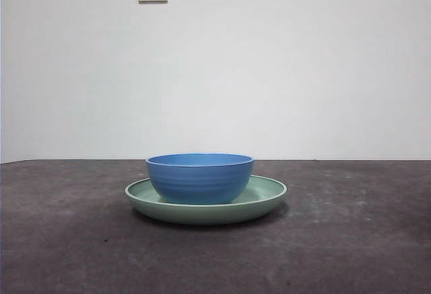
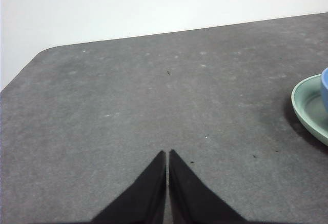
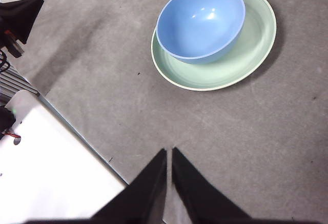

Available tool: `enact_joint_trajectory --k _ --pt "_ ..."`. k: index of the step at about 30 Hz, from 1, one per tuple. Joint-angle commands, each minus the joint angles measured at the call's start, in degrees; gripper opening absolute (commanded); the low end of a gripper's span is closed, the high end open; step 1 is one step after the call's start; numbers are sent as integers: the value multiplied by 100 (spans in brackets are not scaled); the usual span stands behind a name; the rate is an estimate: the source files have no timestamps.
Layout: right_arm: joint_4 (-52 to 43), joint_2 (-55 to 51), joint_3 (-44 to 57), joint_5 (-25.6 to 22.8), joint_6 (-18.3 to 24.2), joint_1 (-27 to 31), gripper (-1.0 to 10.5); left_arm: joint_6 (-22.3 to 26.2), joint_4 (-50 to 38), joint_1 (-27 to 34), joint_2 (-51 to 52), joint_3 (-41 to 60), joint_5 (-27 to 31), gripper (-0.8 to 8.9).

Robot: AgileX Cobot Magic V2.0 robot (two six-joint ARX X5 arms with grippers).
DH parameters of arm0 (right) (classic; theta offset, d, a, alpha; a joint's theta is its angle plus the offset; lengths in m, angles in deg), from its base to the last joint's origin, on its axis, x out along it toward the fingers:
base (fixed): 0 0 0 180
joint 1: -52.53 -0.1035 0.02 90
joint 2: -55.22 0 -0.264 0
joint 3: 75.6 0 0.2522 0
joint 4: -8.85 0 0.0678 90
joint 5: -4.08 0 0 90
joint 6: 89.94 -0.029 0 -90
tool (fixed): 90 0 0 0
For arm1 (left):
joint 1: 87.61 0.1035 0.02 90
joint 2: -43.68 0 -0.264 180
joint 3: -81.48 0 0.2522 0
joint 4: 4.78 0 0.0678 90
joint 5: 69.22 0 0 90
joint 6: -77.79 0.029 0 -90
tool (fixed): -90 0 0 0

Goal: Pick up the blue bowl, put it on the green plate, put it on desk

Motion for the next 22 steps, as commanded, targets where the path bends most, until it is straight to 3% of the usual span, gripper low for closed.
enact_joint_trajectory --k 1,7,11,16,22 --pt "-52 35 -101 -7 68 -48 12 83 46 15 7 120 11 9" --pt "-715 -144 -66 -671 807 494 12 83 46 15 7 120 11 9" --pt "-1703 -728 297 -446 817 1495 12 83 46 15 7 120 11 9" --pt "-2846 -1683 1322 -570 935 2736 12 83 46 15 7 120 11 9" --pt "-4190 -2909 2865 -686 988 3355 12 83 46 15 7 118 9 9"
